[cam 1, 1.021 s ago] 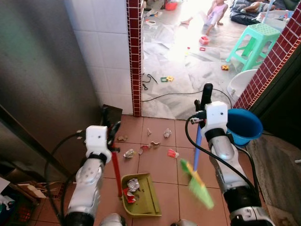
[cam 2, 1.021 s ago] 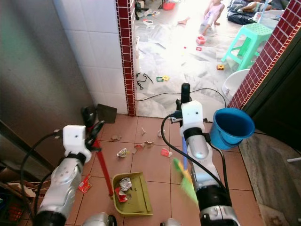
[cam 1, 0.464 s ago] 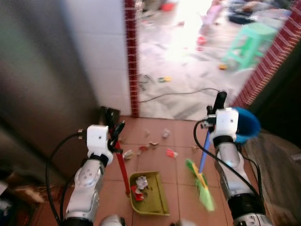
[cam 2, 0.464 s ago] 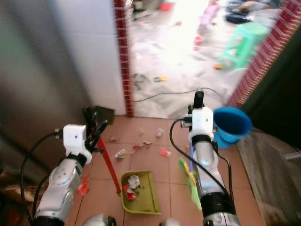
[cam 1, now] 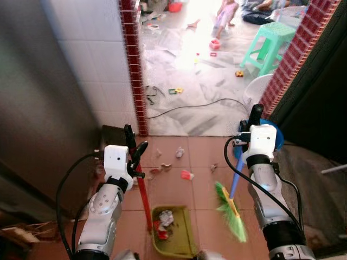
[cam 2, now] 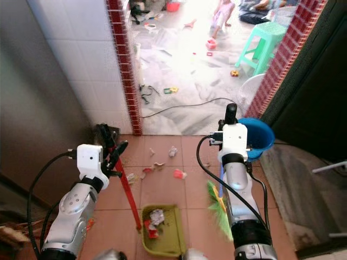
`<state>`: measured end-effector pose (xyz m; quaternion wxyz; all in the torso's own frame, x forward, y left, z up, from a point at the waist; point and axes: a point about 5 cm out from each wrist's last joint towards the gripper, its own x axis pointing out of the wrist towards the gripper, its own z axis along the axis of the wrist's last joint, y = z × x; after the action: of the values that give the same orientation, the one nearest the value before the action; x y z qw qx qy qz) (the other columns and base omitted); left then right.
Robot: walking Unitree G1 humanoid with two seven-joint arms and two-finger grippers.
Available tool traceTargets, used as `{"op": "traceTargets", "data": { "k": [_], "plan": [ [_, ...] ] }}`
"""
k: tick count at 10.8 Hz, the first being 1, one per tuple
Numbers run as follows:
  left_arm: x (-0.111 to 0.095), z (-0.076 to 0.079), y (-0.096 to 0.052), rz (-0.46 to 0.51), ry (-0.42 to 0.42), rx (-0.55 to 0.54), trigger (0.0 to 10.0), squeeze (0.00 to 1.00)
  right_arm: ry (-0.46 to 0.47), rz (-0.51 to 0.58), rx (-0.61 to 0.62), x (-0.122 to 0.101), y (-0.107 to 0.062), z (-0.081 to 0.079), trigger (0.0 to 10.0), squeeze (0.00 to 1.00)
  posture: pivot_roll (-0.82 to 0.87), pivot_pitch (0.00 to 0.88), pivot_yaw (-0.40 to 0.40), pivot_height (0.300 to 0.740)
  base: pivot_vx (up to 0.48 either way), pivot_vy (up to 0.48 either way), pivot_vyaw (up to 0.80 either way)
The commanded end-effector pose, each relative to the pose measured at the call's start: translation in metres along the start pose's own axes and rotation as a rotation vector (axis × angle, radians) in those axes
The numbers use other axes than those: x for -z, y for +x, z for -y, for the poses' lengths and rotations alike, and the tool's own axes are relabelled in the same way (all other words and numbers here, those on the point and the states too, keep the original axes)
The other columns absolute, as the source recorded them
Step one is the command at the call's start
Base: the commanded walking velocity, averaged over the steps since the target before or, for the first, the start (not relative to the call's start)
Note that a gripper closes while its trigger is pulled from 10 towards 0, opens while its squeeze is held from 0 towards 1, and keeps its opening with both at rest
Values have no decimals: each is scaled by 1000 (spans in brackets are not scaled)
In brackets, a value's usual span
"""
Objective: Sweep floor
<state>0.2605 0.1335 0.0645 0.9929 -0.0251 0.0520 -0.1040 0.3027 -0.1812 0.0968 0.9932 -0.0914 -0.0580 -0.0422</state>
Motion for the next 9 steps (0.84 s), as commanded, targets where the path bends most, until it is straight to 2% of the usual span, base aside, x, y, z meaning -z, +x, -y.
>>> {"op": "traceTargets", "data": {
  "k": [1,9],
  "plan": [
    [-11,4,5,47,-1,20,10000,0,-14,11,8,-2,1,5,10000,0,-16,0,9,740,0,-360,0],
    [-10,6,9,44,1,28,10000,0,-21,27,2,-7,8,6,10000,0,-31,0,6,740,0,-357,0]
  ]
}}
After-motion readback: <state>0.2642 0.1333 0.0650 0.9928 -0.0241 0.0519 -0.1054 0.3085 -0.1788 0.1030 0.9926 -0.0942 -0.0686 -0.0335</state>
